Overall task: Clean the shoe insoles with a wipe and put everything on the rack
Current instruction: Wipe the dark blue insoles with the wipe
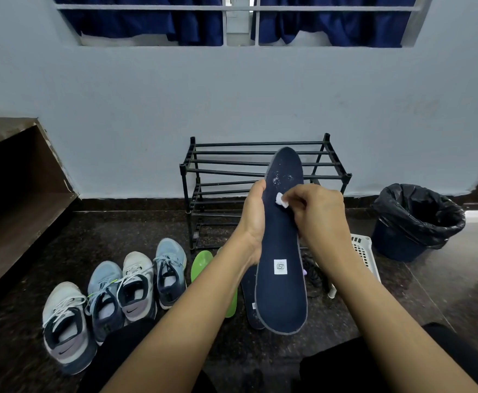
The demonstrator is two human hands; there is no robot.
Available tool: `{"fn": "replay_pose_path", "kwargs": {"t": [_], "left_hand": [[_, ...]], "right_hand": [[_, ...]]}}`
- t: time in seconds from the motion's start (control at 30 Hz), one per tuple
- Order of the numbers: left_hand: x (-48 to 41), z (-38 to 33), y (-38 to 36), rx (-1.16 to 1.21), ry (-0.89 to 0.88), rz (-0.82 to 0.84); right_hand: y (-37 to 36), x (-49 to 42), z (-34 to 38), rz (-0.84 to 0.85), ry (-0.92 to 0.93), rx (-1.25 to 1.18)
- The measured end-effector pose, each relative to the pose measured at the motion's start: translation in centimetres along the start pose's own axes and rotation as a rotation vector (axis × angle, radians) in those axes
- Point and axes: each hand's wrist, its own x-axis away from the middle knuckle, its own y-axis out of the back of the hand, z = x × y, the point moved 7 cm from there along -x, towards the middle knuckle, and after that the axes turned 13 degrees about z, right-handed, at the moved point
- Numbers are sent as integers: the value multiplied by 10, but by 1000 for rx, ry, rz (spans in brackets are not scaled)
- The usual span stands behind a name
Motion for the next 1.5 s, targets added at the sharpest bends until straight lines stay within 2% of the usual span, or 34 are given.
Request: {"fn": "replay_pose_path", "kwargs": {"t": [0.1, 0.33, 0.53, 0.8, 1.03, 1.3, 1.5], "left_hand": [[-3, 1, 1, 18, -6, -25], [-5, 6, 6, 0, 38, -53], [-6, 9, -7, 54, 42, -25], [-8, 7, 7, -22, 32, -60], [-10, 12, -4, 35, 47, -33], [-15, 9, 4, -42, 46, -57], [-18, 12, -7, -1, 57, -5]], "right_hand": [[2, -1, 1, -29, 10, 2], [-5, -1, 3, 68, 26, 42], [6, -13, -13, -19, -93, -20], [-6, 0, 3, 78, 8, -15], [7, -9, -8, -47, -49, -50], [-2, -1, -1, 60, -16, -73], [10, -14, -12, -23, -65, -70]]}}
